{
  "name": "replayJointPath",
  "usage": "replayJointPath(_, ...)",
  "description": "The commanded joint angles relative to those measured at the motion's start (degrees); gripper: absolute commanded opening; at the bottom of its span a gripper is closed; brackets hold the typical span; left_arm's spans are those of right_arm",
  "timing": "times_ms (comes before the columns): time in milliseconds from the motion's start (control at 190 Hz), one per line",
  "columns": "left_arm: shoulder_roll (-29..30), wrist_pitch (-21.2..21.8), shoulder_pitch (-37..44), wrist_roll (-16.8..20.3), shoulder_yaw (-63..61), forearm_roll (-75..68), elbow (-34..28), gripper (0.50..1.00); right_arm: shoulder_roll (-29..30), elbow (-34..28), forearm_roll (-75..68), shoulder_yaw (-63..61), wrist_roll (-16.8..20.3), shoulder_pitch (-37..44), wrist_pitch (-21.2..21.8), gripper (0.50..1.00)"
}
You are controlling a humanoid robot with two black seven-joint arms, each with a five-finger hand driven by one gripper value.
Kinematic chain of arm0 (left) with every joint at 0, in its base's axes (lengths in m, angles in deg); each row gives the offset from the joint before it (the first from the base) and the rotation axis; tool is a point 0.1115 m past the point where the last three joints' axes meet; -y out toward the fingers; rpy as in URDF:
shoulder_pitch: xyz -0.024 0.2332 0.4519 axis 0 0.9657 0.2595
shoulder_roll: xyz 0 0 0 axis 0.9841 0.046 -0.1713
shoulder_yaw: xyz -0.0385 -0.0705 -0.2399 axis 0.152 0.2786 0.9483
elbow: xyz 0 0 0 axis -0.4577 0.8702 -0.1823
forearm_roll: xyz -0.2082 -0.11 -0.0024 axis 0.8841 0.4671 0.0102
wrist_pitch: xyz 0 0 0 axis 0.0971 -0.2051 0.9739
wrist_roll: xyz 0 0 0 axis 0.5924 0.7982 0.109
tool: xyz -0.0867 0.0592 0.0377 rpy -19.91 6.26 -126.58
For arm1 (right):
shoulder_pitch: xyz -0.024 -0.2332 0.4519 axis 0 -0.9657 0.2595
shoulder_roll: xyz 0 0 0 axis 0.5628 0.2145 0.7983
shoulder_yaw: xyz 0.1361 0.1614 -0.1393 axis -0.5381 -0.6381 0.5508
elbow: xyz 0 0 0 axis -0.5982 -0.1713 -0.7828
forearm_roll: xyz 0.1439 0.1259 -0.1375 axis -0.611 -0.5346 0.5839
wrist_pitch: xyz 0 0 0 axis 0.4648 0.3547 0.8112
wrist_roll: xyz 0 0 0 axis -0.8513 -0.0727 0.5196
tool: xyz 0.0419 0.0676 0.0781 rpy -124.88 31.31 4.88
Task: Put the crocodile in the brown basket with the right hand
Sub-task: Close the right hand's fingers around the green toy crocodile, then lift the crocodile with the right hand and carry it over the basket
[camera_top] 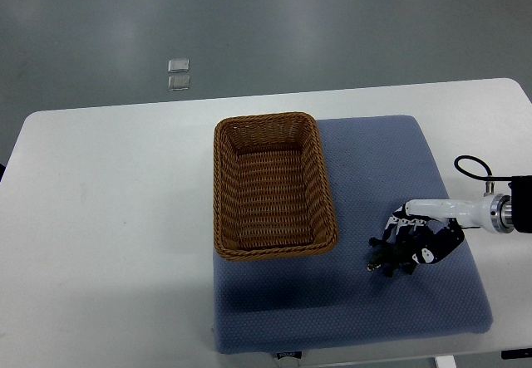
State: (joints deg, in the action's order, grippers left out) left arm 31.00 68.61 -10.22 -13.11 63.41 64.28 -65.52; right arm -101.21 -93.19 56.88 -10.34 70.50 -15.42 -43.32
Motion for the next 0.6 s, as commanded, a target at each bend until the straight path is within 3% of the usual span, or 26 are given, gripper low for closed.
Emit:
replayJointPath(0,0.0,0.0,0.0,0.0,0.0,0.0,0.0,1.000,-0.3,0.0,0.0,-0.1,-0.3,0.5,0.1,0.500)
replayJointPath(437,0.0,0.0,0.0,0.0,0.0,0.0,0.0,1.000,-3.5,-0.4,-0.7,-3.3,-1.1,3.8,2.1,0.500)
replayJointPath(595,0.0,0.0,0.0,0.0,0.0,0.0,0.0,1.000,-5.3,-0.4,-0.9,-3.3,-1.1,7.7,4.9,0.500)
